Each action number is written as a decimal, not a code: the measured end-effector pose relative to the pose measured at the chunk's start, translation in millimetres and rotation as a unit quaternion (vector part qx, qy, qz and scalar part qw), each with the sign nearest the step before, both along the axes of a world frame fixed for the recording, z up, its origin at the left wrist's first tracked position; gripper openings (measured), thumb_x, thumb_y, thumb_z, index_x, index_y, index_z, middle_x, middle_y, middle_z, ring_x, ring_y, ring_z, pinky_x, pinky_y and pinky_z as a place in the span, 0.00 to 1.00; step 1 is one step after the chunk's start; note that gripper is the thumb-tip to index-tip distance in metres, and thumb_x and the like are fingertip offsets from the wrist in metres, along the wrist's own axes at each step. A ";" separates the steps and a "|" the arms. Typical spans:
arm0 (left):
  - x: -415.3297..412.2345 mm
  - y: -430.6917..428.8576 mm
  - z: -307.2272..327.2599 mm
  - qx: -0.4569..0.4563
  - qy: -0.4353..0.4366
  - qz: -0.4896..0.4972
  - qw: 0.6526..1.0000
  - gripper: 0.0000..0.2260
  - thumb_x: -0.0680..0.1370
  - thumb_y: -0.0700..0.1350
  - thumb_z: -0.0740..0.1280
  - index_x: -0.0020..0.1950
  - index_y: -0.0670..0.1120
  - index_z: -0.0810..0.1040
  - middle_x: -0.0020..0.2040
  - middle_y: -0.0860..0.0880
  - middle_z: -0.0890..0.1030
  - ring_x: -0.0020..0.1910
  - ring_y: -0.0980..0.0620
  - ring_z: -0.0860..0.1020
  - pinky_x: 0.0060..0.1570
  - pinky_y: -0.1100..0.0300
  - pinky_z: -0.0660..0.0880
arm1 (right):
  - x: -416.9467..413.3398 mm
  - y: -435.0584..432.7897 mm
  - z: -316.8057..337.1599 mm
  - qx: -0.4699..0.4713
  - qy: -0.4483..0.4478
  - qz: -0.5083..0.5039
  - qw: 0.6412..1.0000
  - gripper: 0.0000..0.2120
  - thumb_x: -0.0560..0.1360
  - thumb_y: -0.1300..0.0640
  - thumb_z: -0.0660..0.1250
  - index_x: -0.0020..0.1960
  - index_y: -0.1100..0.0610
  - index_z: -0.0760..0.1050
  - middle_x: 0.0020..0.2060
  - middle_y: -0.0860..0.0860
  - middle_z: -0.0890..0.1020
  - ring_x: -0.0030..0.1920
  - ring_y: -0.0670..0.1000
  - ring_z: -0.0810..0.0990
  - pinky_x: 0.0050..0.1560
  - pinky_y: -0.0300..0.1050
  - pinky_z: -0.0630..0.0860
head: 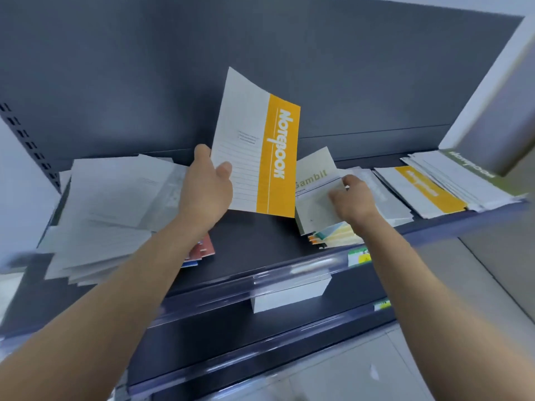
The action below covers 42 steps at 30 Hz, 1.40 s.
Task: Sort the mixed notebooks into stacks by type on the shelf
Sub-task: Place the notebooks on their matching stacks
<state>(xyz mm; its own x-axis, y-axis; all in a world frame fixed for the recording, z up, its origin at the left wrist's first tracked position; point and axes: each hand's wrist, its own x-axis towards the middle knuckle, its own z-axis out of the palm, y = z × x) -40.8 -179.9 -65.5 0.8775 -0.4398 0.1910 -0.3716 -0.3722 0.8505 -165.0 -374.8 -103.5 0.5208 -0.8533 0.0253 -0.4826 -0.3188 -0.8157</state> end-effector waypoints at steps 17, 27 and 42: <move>-40.8 -66.1 -22.7 0.028 0.025 0.169 0.985 0.06 0.82 0.45 0.57 0.53 0.43 0.64 0.44 0.49 0.74 0.36 0.57 0.71 0.31 0.63 0.65 | 32.5 -94.6 -28.2 -0.217 0.169 0.174 0.946 0.04 0.73 0.63 0.63 0.48 0.63 0.72 0.49 0.61 0.77 0.50 0.61 0.74 0.41 0.44 0.66; -59.3 -175.5 -11.7 -0.004 0.021 0.024 0.999 0.04 0.82 0.42 0.57 0.51 0.42 0.63 0.39 0.55 0.71 0.35 0.56 0.72 0.36 0.56 0.72 | -45.0 -160.2 45.5 -0.412 0.018 0.075 0.908 0.10 0.76 0.60 0.62 0.55 0.65 0.75 0.51 0.63 0.77 0.53 0.63 0.72 0.52 0.53 0.69; -180.3 -388.7 -45.9 0.108 0.115 -0.014 0.987 0.10 0.81 0.41 0.56 0.62 0.40 0.64 0.51 0.44 0.74 0.43 0.49 0.72 0.39 0.57 0.69 | -170.4 -333.7 68.6 -0.457 -0.032 0.063 0.887 0.12 0.76 0.61 0.63 0.57 0.64 0.75 0.53 0.62 0.77 0.56 0.64 0.72 0.55 0.54 0.69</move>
